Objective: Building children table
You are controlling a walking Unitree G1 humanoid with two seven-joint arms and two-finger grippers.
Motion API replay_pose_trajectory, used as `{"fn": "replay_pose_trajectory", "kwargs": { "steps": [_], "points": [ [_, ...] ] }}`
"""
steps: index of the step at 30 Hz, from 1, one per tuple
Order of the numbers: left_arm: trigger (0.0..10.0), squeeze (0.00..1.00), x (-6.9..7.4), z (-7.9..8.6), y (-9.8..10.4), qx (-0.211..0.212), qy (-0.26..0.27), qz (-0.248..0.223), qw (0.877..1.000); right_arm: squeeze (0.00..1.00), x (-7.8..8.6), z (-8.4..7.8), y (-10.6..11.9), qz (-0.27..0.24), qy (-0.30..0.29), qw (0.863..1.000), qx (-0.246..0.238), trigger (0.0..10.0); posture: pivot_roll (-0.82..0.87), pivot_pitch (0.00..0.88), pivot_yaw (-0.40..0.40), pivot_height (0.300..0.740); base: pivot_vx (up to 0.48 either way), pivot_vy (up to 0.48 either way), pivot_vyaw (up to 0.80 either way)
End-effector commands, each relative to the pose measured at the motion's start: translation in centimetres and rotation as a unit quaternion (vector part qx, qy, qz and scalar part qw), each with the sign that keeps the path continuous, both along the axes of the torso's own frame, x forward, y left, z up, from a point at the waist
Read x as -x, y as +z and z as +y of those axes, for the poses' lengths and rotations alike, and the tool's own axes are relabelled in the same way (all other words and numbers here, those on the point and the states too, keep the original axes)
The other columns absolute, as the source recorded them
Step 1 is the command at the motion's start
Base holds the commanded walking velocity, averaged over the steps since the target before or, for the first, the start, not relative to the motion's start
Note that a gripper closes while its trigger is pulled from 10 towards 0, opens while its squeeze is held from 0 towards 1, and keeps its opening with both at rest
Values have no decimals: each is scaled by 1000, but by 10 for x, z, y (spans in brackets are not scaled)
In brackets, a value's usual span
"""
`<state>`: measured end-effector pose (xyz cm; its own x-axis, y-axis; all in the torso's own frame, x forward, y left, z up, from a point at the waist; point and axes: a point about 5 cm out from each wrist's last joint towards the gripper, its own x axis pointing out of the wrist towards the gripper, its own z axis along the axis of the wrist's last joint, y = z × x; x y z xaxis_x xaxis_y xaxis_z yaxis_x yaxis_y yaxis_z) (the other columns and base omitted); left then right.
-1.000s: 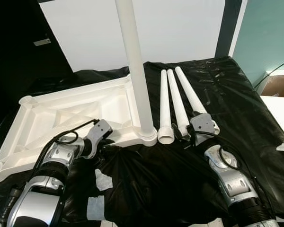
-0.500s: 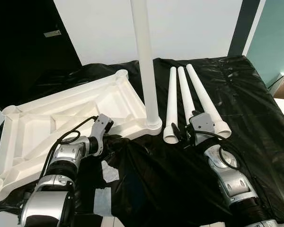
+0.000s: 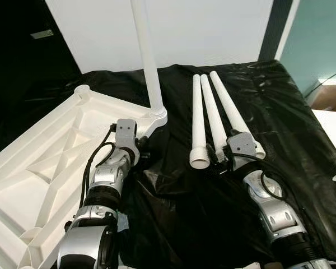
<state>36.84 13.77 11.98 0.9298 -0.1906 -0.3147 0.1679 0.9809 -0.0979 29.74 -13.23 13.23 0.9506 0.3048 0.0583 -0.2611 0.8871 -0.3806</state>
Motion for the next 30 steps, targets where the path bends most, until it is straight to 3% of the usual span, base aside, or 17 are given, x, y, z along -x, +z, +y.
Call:
{"fn": "replay_pose_trajectory", "kwargs": {
  "steps": [1, 2, 3, 4, 5, 6, 7, 12, 16, 17, 20, 21, 23, 25, 27, 29, 30],
  "points": [
    [1490, 0, 0, 6, 1, -4, 33, 3, 999, 0, 0, 3, -5, 12, 4, 1000, 3, 10000, 17, 0, 110, 740, 0, 0, 0],
    [6510, 0, -1, -2, 8, 19, 15, -23, 999, 0, 0, 3, -5, 11, 4, 1000, 2, 10000, 16, 0, 111, 740, 0, 0, 0],
    [10000, 0, -2, -12, 14, 42, 0, -48, 998, 0, 0, 3, -5, 11, 4, 1000, 2, 10000, 15, 0, 112, 740, 0, 0, 0],
    [10000, 0, -2, -12, 14, 42, 0, -48, 998, 0, 0, 3, -5, 11, 4, 1000, 2, 10000, 15, 0, 112, 740, 0, 0, 0],
    [10000, 600, -1, -19, 18, 61, -8, -66, 996, 0, -1, 3, -5, 10, 4, 1000, 2, 10000, 14, 0, 113, 740, 0, 0, 0],
    [10000, 600, -1, -19, 18, 61, -8, -66, 996, 0, -1, 3, -5, 10, 4, 1000, 2, 10000, 14, 0, 113, 740, 0, 0, 0],
    [10000, 1000, -1, -23, 20, 77, -13, -75, 994, 0, -1, 4, -4, 10, 4, 1000, 2, 10000, 13, 0, 114, 740, 0, 0, 0],
    [10000, 1000, 3, -41, 29, 90, -32, -104, 990, 0, -1, 3, -4, 8, 3, 1000, 2, 10000, 5, 0, 117, 740, 0, 0, 0],
    [10000, 1000, 4, -45, 34, 89, -43, -120, 988, 0, -1, 2, -4, 8, 2, 1000, 3, 10000, 5, 0, 117, 740, 0, 0, 0],
    [10000, 443, 6, -46, 40, 85, -55, -132, 986, 0, 0, 1, -4, 8, 1, 1000, 3, 10000, 4, 0, 116, 740, 0, 0, 0],
    [10000, 443, 6, -46, 40, 85, -55, -132, 986, 0, 0, 1, -4, 8, 1, 1000, 3, 10000, 4, 0, 116, 740, 0, 0, 0],
    [10000, 0, 7, -44, 41, 57, -59, -133, 988, 0, 0, 1, -4, 9, 1, 1000, 3, 10000, 4, 0, 116, 740, 0, 0, 0],
    [10000, 0, 10, -21, 27, -33, -8, -95, 995, 0, 0, 2, -4, 8, 1, 1000, 3, 10000, 12, 0, 113, 740, 0, 0, 0],
    [10000, 0, 11, -11, 21, -60, 14, -79, 995, 0, 0, 2, -4, 7, 1, 1000, 3, 10000, 12, 0, 113, 740, 0, 0, 0],
    [10000, 0, 11, -11, 21, -60, 14, -79, 995, 0, 0, 2, -4, 7, 1, 1000, 3, 10000, 12, 0, 113, 740, 0, 0, 0],
    [10000, 0, 14, 8, 6, -101, 52, -45, 993, 0, -1, 3, -3, 7, 4, 1000, 1, 10000, 26, 0, 107, 740, 0, 0, 0],
    [10000, 0, 14, 8, 6, -101, 52, -45, 993, 0, -1, 3, -3, 7, 4, 1000, 1, 10000, 26, 0, 107, 740, 0, 0, 0]
  ]
}}
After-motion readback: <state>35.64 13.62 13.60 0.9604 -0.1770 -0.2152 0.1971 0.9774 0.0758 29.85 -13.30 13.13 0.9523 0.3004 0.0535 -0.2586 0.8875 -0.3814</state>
